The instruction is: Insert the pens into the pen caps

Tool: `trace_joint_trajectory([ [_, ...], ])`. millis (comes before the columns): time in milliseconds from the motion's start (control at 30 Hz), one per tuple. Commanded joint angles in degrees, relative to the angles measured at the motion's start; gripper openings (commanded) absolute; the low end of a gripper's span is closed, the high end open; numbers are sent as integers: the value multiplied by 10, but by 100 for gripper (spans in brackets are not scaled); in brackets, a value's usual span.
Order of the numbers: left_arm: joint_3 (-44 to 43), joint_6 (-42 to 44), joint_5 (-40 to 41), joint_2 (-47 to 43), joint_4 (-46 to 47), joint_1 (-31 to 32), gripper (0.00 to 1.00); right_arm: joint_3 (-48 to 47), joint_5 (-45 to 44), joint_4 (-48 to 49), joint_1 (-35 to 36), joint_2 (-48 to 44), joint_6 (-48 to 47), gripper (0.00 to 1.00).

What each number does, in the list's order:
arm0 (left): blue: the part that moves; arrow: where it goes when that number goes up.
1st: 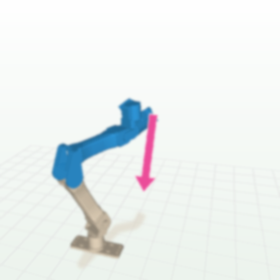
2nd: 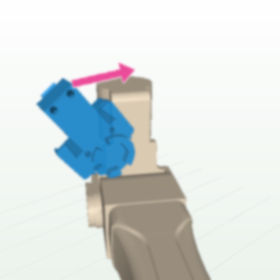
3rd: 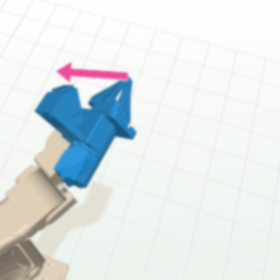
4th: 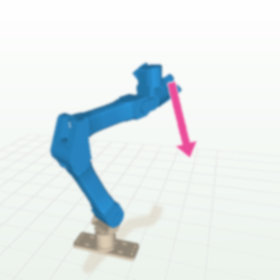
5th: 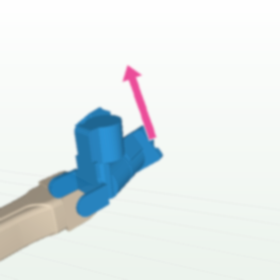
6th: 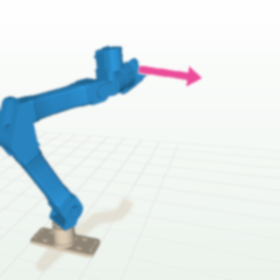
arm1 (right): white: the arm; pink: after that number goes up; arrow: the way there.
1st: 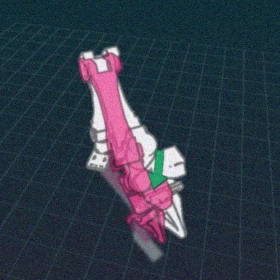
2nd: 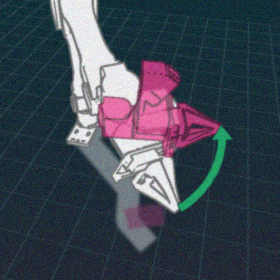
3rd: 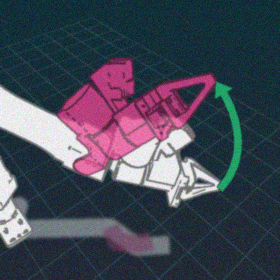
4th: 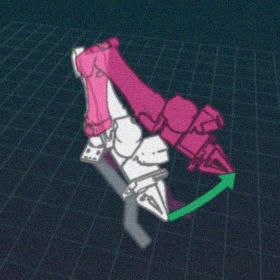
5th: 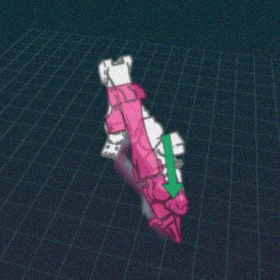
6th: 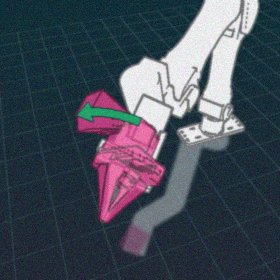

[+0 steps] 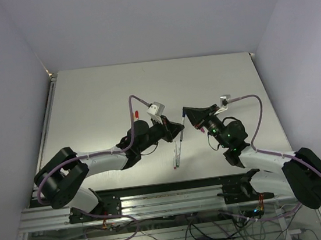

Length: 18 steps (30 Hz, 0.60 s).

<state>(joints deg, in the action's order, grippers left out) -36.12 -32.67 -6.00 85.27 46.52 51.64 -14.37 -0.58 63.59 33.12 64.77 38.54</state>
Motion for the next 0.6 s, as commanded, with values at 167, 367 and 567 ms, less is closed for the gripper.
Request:
trace_joint_trajectory([
  [167, -8, 14, 83, -35, 84, -7, 7, -19, 92, -125, 20, 36, -30, 0],
  [367, -7, 37, 134, -70, 65, -22, 7, -27, 60, -180, 58, 51, -53, 0],
  [567, 1, 37, 147, -87, 69, -38, 7, -47, 22, -218, 97, 66, -79, 0],
])
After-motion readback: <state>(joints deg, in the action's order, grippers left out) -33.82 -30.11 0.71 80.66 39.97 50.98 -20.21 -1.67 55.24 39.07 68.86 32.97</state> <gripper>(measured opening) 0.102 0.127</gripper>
